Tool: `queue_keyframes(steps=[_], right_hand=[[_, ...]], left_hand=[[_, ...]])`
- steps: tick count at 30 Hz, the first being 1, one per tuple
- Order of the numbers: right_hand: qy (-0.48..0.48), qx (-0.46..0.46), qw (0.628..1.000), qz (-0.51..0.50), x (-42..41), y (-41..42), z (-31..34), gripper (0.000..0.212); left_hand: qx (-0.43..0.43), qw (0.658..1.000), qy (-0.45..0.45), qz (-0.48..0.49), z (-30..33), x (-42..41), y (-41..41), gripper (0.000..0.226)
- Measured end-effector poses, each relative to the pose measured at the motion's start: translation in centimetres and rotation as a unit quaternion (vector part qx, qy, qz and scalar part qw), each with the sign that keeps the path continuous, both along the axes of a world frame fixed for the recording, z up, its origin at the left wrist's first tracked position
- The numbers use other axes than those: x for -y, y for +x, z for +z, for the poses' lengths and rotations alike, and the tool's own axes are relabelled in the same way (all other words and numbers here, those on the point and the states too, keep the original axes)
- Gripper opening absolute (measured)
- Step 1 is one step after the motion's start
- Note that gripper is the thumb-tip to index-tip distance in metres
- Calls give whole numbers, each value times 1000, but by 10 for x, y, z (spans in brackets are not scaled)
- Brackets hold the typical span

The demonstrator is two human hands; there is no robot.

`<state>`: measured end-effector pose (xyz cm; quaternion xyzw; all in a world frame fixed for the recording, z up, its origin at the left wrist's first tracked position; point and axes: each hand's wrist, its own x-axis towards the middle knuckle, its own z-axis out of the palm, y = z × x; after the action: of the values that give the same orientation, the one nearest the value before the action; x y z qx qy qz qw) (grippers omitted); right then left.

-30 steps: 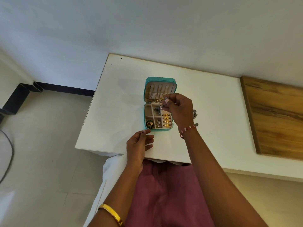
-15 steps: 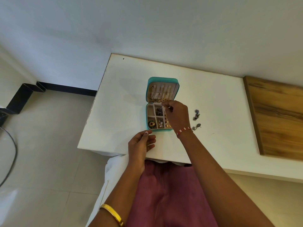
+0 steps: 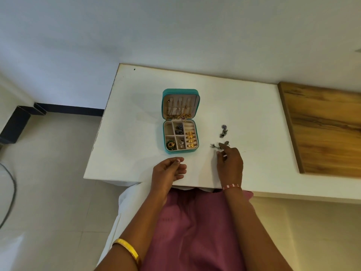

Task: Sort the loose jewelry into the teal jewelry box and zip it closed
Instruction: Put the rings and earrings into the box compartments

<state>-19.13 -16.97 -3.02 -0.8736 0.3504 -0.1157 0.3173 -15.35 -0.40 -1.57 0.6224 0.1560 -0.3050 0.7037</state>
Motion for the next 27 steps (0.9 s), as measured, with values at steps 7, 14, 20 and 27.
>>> queue_keyframes(steps=[7,14,20,27], right_hand=[[-56,-68,995,53,-7,1,1,26],[-63,-55,991,105,-12,-3,3,13],[-7,15,1000,-25,-9,-7,7,13],[-1,-49,999,-17,-3,-2,1,20]], left_hand=[[1,1000,1,-7,-1,0,-1,17],[5,1000,2,-10,0,0,-1,17],[2,1000,1,-11,-2,0,-1,18],[5,1000,1,-13,-2,0,-1,17]])
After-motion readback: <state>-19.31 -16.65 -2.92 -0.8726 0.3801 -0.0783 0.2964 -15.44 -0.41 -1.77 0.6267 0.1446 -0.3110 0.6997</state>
